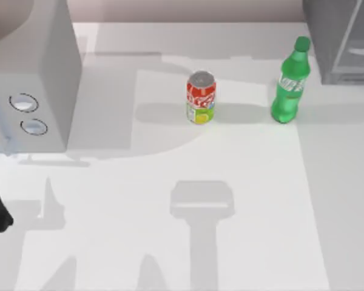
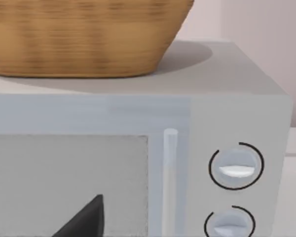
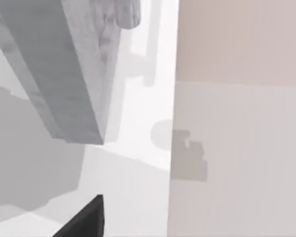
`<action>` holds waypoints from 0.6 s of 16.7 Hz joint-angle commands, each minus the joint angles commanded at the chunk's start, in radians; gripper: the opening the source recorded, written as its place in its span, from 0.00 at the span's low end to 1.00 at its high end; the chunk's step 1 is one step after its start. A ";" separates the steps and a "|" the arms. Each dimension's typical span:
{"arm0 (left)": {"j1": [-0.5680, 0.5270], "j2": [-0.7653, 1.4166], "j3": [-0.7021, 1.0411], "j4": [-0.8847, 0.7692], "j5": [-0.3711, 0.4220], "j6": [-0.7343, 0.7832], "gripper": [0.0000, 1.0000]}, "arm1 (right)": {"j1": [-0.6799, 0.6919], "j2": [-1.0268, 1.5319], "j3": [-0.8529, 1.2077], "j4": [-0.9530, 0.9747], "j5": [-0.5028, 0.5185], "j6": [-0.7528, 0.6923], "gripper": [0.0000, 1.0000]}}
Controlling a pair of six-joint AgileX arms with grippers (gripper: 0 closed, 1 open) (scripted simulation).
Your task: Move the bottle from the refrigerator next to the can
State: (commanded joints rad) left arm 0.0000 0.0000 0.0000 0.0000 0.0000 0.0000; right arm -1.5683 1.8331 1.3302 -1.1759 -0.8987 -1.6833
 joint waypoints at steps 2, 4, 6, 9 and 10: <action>0.000 0.000 0.000 0.000 0.000 0.000 1.00 | 0.104 0.003 -0.003 0.142 0.022 0.183 1.00; 0.000 0.000 0.000 0.000 0.000 0.000 1.00 | 0.215 0.005 -0.007 0.294 0.046 0.381 1.00; 0.000 0.000 0.000 0.000 0.000 0.000 1.00 | 0.326 0.006 -0.012 0.448 0.070 0.578 1.00; 0.000 0.000 0.000 0.000 0.000 0.000 1.00 | 0.477 0.005 -0.019 0.660 0.101 0.824 1.00; 0.000 0.000 0.000 0.000 0.000 0.000 1.00 | 0.520 0.005 -0.021 0.719 0.110 0.886 1.00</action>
State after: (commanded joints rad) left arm 0.0000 0.0000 0.0000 0.0000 0.0000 0.0000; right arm -1.0481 1.8378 1.3096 -0.4565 -0.7883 -0.7971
